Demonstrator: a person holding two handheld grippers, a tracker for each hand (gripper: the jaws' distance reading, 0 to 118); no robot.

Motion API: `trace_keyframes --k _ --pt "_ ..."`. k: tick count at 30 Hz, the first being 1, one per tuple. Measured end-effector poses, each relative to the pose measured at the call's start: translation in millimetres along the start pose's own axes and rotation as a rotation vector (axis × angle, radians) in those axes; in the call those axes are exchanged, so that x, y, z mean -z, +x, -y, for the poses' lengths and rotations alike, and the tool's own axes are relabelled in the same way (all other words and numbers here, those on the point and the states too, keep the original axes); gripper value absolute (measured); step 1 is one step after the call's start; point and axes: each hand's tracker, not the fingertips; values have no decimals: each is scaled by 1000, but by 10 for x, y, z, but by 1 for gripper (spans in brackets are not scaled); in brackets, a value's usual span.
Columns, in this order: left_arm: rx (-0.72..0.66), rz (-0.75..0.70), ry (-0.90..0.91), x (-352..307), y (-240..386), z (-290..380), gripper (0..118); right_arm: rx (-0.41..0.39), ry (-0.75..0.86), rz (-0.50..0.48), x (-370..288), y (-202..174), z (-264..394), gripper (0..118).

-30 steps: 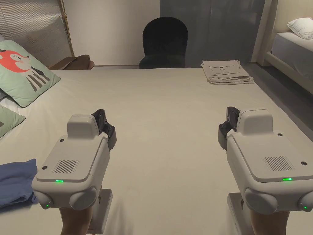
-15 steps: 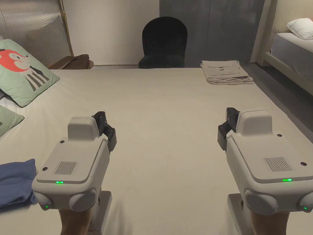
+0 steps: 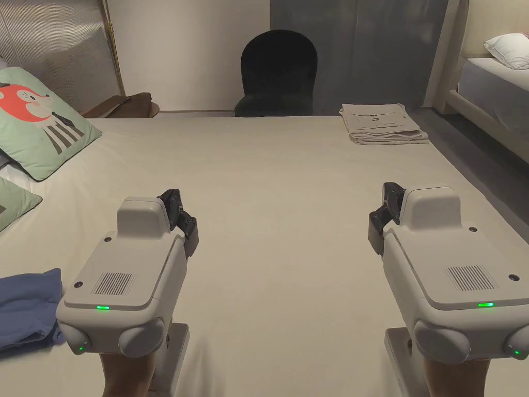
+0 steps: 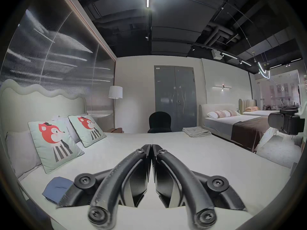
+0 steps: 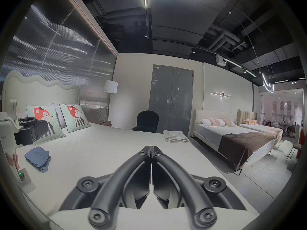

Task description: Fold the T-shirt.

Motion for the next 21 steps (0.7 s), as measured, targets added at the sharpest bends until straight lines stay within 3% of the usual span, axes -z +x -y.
trace_keyframes --k 12,13,14,15,16,17,21 --pt "-4 6 3 -14 -4 4 3 -3 1 0 -7 0 5 1" --pt "-6 11 6 -16 -6 7 17 -2 1 2 -8 0 6 6" --pt "-4 15 7 -15 -3 9 54 -2 2 3 -9 0 8 33" --pt "-2 17 6 -17 2 10 83 -1 -3 5 -12 -3 6 62" --pt "0 18 5 -17 6 9 104 -2 -9 11 -9 -6 7 88" --pt "8 21 -12 -4 15 2 109 -4 -13 15 4 -8 12 113" --pt "32 13 23 -46 62 28 110 2 -8 31 10 -12 41 117"
